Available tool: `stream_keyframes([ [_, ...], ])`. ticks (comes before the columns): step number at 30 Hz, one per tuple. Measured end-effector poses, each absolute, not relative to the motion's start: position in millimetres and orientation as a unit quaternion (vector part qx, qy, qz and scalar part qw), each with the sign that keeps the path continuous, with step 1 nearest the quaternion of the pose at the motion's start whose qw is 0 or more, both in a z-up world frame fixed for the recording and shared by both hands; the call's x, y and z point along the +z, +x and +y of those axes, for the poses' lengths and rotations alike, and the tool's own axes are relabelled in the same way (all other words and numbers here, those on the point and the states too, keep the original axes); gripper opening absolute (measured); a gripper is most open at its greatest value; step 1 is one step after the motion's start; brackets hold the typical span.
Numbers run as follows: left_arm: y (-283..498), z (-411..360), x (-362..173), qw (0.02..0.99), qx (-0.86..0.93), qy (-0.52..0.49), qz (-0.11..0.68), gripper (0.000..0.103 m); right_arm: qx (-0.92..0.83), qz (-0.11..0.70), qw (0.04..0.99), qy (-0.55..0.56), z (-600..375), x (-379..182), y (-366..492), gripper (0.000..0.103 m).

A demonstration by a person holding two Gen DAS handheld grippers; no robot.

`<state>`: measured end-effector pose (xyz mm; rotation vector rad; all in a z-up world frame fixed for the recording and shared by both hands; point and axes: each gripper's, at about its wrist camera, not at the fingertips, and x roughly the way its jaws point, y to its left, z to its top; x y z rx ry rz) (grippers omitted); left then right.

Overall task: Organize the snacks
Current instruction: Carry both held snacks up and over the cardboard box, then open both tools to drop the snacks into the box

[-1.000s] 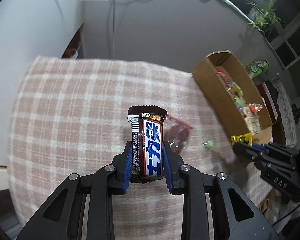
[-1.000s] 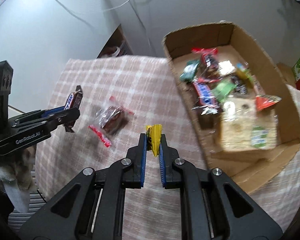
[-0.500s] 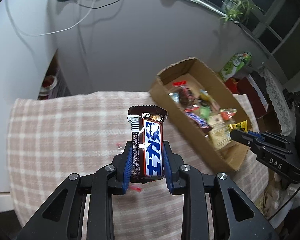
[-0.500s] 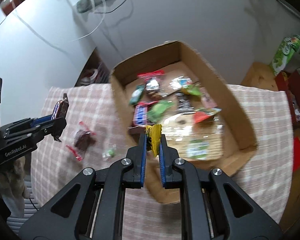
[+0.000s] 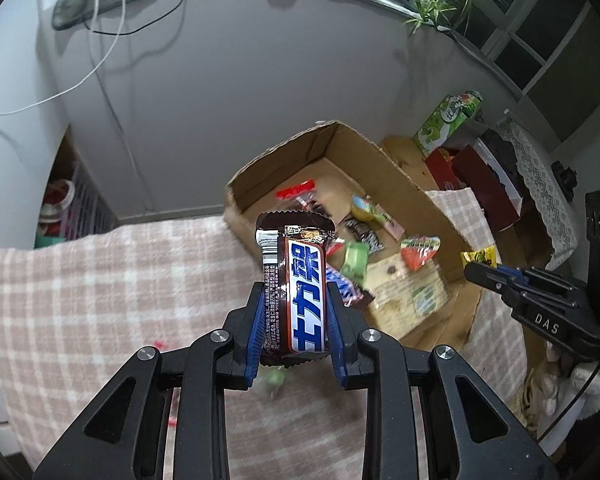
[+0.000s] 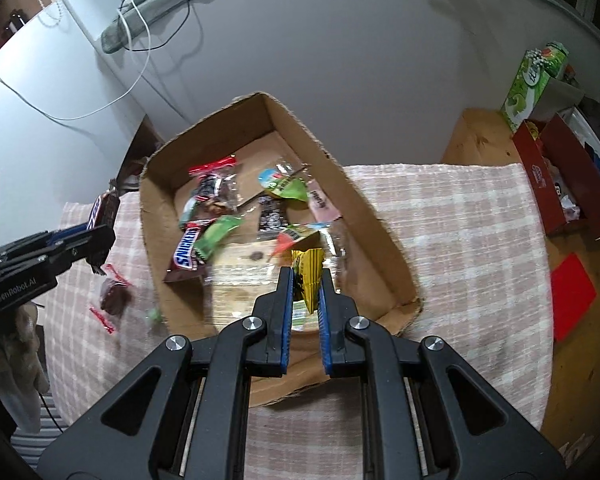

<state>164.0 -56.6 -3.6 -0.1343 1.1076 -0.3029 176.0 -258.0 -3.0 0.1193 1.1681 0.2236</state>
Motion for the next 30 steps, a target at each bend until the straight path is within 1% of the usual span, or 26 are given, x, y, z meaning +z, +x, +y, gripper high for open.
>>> stream_keyframes([
  [10, 176.4, -86.0, -12.4, 0.832, -0.154, -0.051, 0.531, 0.026, 0.103, 0.559, 0.822, 0.048, -260.0, -13.3, 181.4, 0.012],
  [20, 180.5, -99.5, -12.8, 0.832, -0.158, -0.038, 0.530, 0.026, 0.102, 0.559, 0.822, 0.044, -259.1, -14.6, 180.9, 0.012],
  [22, 180.7, -100.5, -12.1, 0.833, -0.158, -0.036, 0.529, 0.026, 0.100, 0.559, 0.822, 0.042, -258.5, -13.9, 179.5, 0.013],
  [23, 180.8, -100.5, -12.0, 0.833, -0.156, -0.037, 0.529, 0.026, 0.098, 0.558, 0.823, 0.041, -258.5, -13.2, 178.8, 0.021],
  [24, 181.3, -100.8, -12.1, 0.833, -0.155, -0.038, 0.530, 0.026, 0.096, 0.557, 0.824, 0.041, -258.6, -12.5, 178.5, 0.033],
  [25, 181.4, -101.2, -12.2, 0.832, -0.155, -0.039, 0.532, 0.026, 0.095, 0.555, 0.825, 0.040, -258.8, -11.3, 178.1, 0.039],
  [26, 181.5, -101.5, -12.2, 0.831, -0.155, -0.038, 0.533, 0.027, 0.095, 0.553, 0.827, 0.039, -258.8, -9.9, 177.5, 0.048],
  [30, 180.6, -103.3, -8.6, 0.834, -0.156, -0.031, 0.529, 0.028, 0.098, 0.552, 0.827, 0.035, -257.0, -5.4, 175.3, 0.048],
])
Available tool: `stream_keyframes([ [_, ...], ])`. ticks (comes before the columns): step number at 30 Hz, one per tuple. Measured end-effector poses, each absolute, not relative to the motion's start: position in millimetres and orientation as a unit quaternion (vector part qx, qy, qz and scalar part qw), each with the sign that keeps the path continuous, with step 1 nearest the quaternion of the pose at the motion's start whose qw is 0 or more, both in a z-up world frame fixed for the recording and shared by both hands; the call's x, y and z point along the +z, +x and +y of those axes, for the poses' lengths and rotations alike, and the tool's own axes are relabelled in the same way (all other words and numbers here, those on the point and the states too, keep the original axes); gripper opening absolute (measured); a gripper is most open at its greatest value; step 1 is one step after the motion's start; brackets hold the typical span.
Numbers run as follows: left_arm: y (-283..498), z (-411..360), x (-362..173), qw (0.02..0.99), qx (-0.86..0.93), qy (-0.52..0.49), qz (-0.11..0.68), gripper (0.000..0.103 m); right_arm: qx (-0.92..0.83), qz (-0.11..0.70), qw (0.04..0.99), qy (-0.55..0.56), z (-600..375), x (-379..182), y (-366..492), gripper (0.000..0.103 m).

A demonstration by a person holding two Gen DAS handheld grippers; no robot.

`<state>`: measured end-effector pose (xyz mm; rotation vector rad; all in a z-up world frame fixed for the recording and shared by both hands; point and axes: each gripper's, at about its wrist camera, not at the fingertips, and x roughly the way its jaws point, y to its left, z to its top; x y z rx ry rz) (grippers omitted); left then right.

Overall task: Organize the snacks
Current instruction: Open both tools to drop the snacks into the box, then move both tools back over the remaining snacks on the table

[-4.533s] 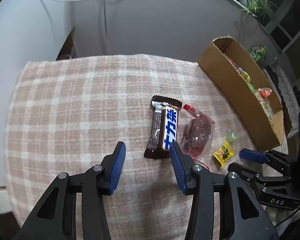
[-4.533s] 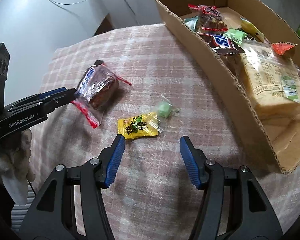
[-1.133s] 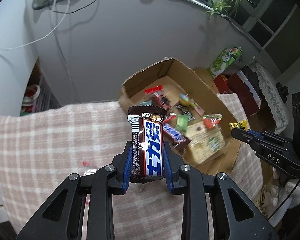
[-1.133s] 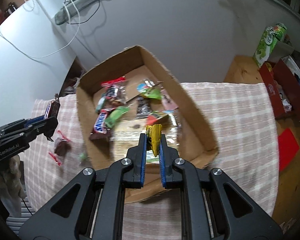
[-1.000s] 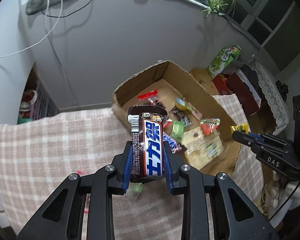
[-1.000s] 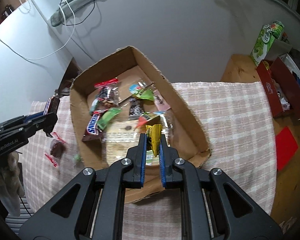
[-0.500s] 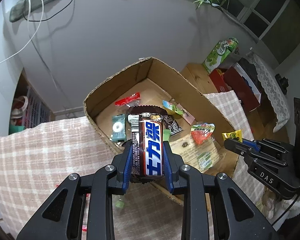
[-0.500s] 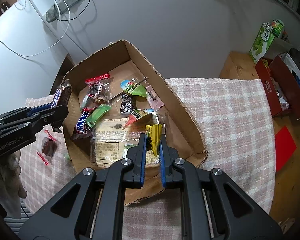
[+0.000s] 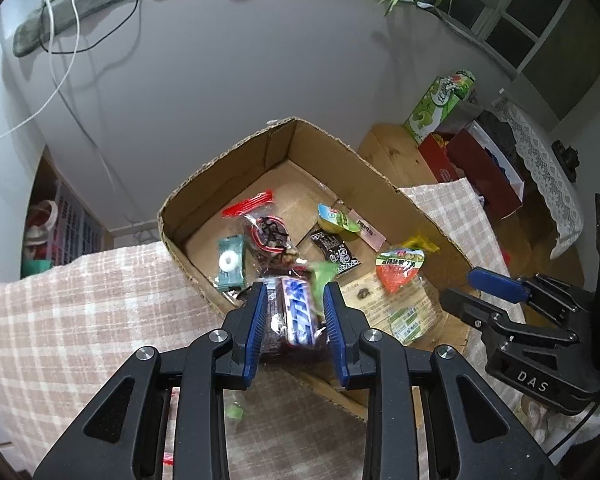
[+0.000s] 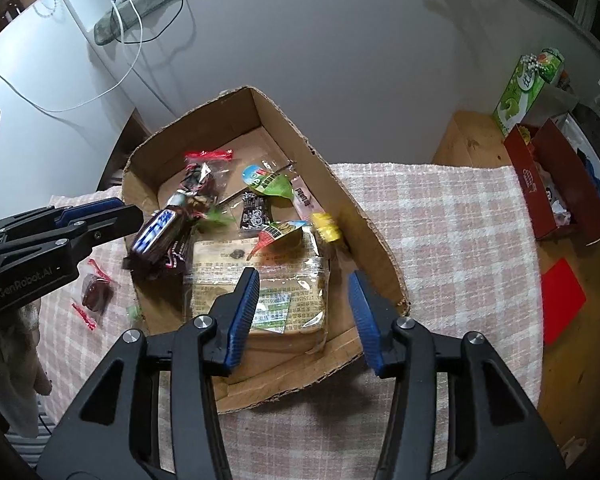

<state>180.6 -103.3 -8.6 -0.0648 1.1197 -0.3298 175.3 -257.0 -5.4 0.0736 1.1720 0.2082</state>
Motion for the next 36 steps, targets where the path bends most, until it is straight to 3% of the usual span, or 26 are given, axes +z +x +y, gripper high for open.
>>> stream_keyframes([
  [14, 169.6, -90.2, 4.2, 0.842, -0.155, -0.040, 0.515, 0.029, 0.120, 0.552, 0.824, 0.051, -239.3, 10.9, 152.7, 0.048],
  [22, 153.6, -36.6, 5.9, 0.845, -0.120, -0.073, 0.517, 0.029, 0.169, 0.548, 0.818, 0.042, -203.7, 25.4, 128.4, 0.048],
  [36, 120.4, 24.5, -24.3, 0.826, -0.081, -0.106, 0.548, 0.029, 0.249, 0.583, 0.773, 0.032, -115.7, -7.7, 100.0, 0.048],
])
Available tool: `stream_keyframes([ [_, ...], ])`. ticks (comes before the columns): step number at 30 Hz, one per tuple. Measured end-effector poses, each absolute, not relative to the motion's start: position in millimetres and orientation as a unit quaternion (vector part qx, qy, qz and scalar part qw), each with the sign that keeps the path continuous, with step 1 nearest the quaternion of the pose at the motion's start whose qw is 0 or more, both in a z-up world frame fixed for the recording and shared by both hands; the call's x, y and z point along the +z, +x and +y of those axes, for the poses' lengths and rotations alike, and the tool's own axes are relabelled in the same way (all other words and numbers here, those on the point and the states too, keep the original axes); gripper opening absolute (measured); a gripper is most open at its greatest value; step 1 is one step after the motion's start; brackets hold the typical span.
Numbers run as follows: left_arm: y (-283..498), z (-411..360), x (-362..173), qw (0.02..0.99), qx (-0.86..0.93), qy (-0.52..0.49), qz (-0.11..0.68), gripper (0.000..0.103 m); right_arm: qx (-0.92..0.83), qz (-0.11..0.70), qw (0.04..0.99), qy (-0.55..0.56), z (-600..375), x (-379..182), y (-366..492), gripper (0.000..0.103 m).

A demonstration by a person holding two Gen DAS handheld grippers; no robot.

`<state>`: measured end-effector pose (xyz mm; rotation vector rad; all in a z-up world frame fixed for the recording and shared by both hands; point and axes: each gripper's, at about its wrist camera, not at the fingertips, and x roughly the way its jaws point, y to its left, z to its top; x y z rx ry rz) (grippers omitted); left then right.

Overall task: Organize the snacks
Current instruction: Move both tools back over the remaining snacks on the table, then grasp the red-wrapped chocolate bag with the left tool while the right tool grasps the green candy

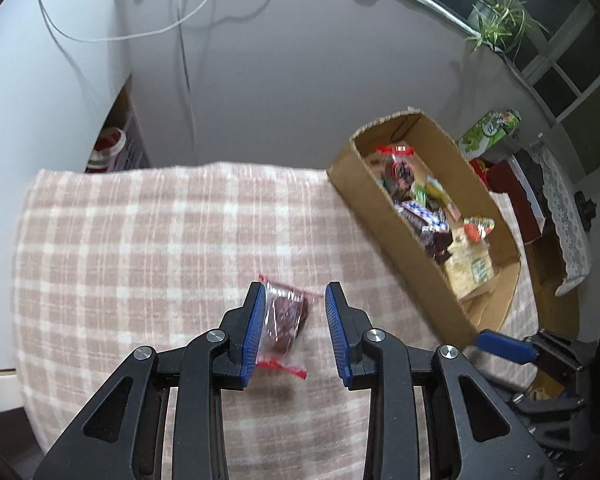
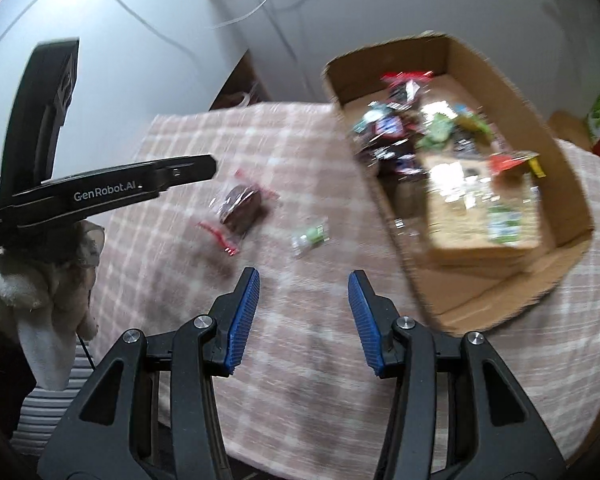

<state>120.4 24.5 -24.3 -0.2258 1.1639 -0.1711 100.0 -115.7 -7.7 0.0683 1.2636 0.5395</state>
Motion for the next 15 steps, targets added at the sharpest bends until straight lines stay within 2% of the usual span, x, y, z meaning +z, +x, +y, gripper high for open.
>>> stream_keyframes([
  [2, 118.3, 23.3, -31.0, 0.823, -0.086, -0.102, 0.553, 0.029, 0.244, 0.584, 0.774, 0.017, -106.4, -16.1, 101.9, 0.048],
  [6, 115.7, 24.7, -43.9, 0.819, -0.090, -0.093, 0.560, 0.029, 0.230, 0.588, 0.776, 0.000, -91.4, -32.4, 108.5, 0.040],
  [11, 112.3, 28.1, -55.2, 0.815, -0.102, -0.079, 0.564, 0.030, 0.218, 0.600, 0.769, -0.004, -83.9, -49.2, 118.9, 0.038],
  [15, 113.2, 26.6, -59.5, 0.814, -0.111, -0.075, 0.565, 0.037, 0.214, 0.603, 0.769, -0.011, -79.1, -56.8, 125.2, 0.038],
])
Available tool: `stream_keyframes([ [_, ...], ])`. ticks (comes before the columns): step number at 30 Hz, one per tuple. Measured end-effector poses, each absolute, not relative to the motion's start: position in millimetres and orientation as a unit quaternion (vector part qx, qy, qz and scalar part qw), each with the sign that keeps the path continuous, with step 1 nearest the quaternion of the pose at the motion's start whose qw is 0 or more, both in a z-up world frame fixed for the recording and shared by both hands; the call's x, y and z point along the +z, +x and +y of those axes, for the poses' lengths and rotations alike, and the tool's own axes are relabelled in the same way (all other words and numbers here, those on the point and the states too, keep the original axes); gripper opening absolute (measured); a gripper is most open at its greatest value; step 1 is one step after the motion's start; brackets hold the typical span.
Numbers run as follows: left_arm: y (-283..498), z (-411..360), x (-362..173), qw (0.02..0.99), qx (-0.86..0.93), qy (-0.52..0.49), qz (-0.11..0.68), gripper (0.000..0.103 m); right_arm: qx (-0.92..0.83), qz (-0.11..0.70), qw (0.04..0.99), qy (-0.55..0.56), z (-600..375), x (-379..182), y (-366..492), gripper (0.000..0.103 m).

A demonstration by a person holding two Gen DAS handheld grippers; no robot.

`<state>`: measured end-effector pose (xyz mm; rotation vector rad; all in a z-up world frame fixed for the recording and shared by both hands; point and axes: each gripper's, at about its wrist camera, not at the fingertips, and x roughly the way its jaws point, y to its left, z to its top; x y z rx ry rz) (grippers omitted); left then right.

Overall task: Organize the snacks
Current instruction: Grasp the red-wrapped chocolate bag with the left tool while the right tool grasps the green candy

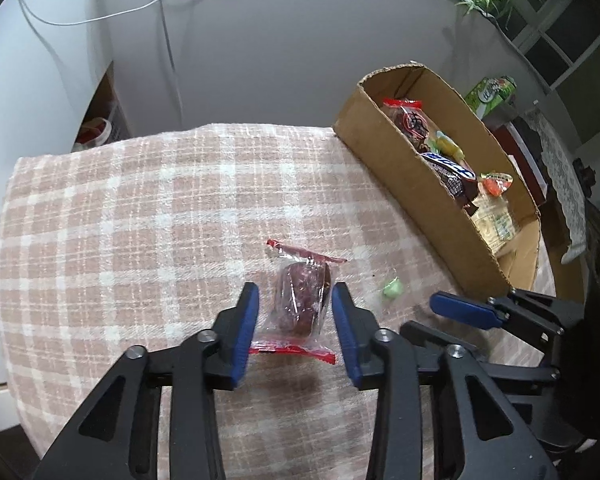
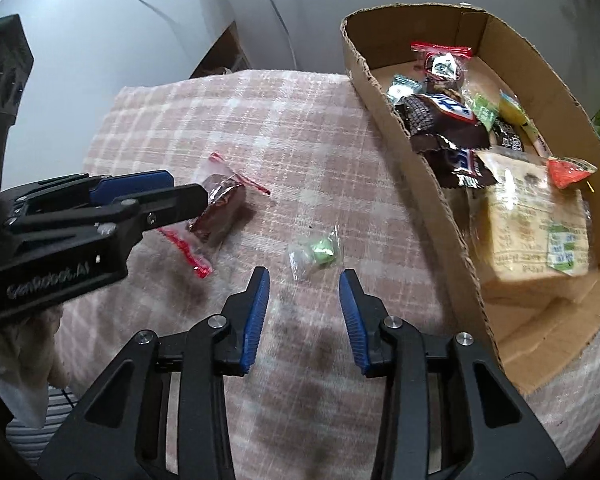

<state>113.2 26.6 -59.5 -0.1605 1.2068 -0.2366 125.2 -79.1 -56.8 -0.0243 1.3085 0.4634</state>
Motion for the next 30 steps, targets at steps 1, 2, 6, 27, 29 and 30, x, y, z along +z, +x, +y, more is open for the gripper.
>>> stream_keyframes([
  [1, 114.0, 25.2, -60.8, 0.813, -0.114, -0.072, 0.566, 0.037, 0.212, 0.603, 0.769, -0.013, -78.7, -58.2, 126.6, 0.038],
  [2, 114.7, 24.0, -61.9, 0.813, -0.114, -0.070, 0.567, 0.037, 0.212, 0.605, 0.768, -0.013, -78.2, -60.4, 128.2, 0.038],
  [6, 119.9, 20.6, -70.0, 0.807, -0.120, -0.068, 0.574, 0.037, 0.207, 0.607, 0.767, -0.024, -76.2, -69.5, 132.0, 0.038],
  [27, 128.8, 18.4, -90.6, 0.803, -0.105, -0.059, 0.584, 0.030, 0.211, 0.593, 0.773, -0.080, -59.8, -77.9, 138.9, 0.022],
  [29, 127.5, 18.0, -90.3, 0.806, -0.101, -0.053, 0.581, 0.030, 0.213, 0.594, 0.772, -0.076, -61.3, -77.5, 138.8, 0.021],
  [30, 126.9, 18.2, -90.5, 0.807, -0.099, -0.052, 0.580, 0.030, 0.213, 0.594, 0.772, -0.074, -62.6, -77.1, 138.7, 0.021],
])
